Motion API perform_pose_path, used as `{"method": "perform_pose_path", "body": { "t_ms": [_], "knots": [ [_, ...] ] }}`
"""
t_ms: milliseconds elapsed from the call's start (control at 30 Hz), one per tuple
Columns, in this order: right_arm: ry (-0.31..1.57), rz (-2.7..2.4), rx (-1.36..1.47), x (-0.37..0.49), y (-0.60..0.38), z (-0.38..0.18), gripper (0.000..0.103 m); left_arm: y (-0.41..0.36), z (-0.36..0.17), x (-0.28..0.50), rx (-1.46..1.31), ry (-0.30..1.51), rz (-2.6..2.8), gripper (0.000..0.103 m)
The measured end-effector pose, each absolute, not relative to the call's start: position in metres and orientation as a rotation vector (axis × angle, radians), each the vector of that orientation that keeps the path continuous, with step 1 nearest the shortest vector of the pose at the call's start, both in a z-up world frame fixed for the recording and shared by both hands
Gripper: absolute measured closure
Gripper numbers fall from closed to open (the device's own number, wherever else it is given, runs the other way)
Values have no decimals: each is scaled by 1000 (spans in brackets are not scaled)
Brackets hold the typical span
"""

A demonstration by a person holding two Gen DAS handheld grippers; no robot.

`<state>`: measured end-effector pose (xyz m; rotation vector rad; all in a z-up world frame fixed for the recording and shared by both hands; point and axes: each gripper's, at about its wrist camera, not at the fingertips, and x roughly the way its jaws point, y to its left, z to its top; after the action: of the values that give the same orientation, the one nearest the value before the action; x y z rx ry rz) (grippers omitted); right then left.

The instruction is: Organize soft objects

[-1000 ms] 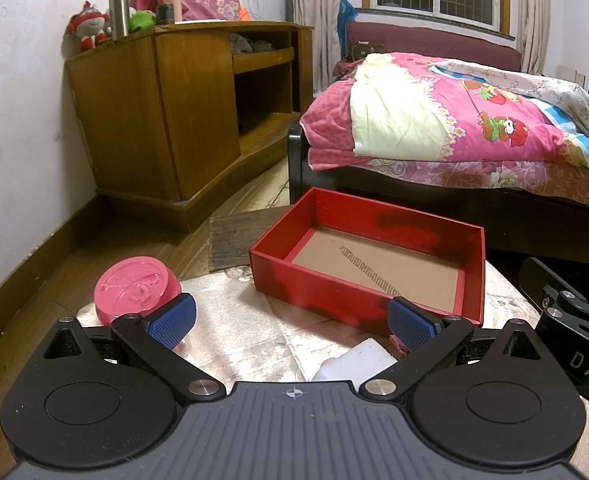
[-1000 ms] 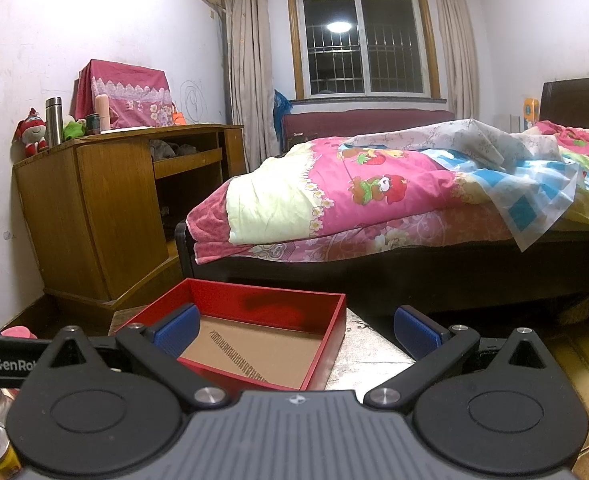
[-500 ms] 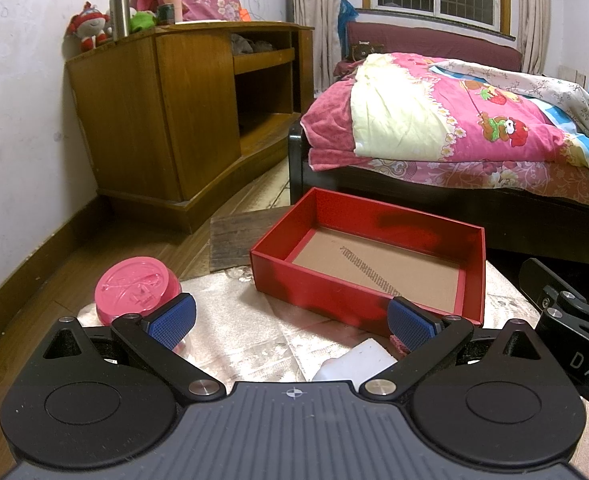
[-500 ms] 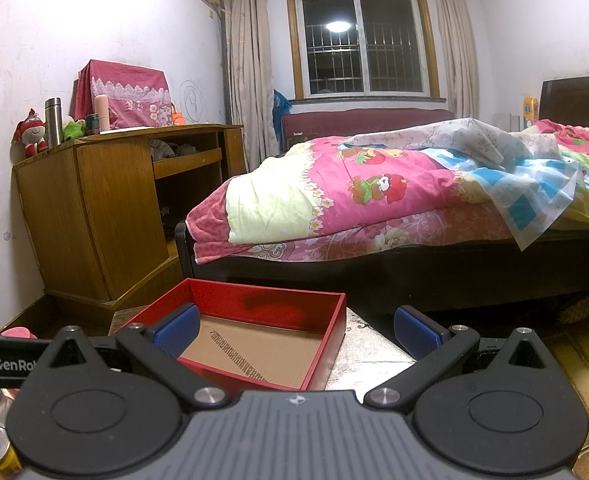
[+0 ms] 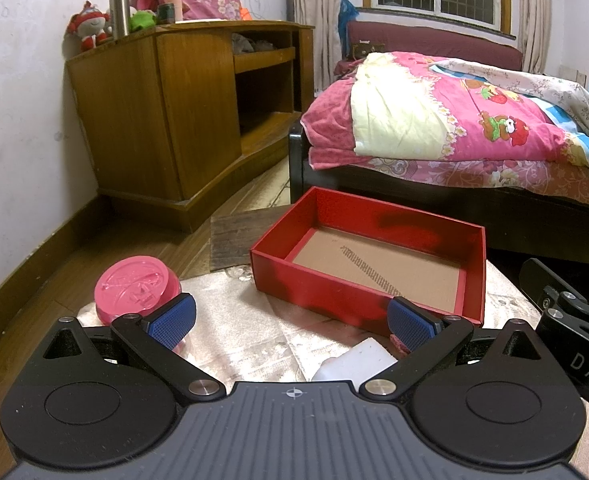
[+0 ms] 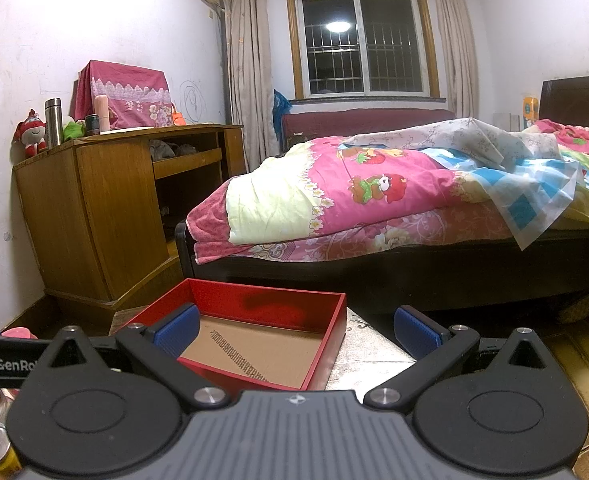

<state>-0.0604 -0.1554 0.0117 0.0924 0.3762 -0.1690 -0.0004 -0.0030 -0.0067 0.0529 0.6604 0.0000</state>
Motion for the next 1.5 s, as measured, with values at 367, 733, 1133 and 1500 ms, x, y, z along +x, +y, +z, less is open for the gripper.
{"method": "perform_pose_path", "body": {
  "t_ms": [367,733,1133,1500],
  "knots": [
    [398,-159,108,-61,-160,8,24,-6,-14,5,81,702,-36,6],
    [562,-224,155,-62,-216,-16,24,-13,-35,31,19,908,-228,10],
    [594,-172,188,-62,-222,-12,24,-20,-58,55,-57,1122,-224,37],
    [584,-127,241,-64,-231,-7,25,-17,-38,58,-153,1116,-322,78]
  ]
}}
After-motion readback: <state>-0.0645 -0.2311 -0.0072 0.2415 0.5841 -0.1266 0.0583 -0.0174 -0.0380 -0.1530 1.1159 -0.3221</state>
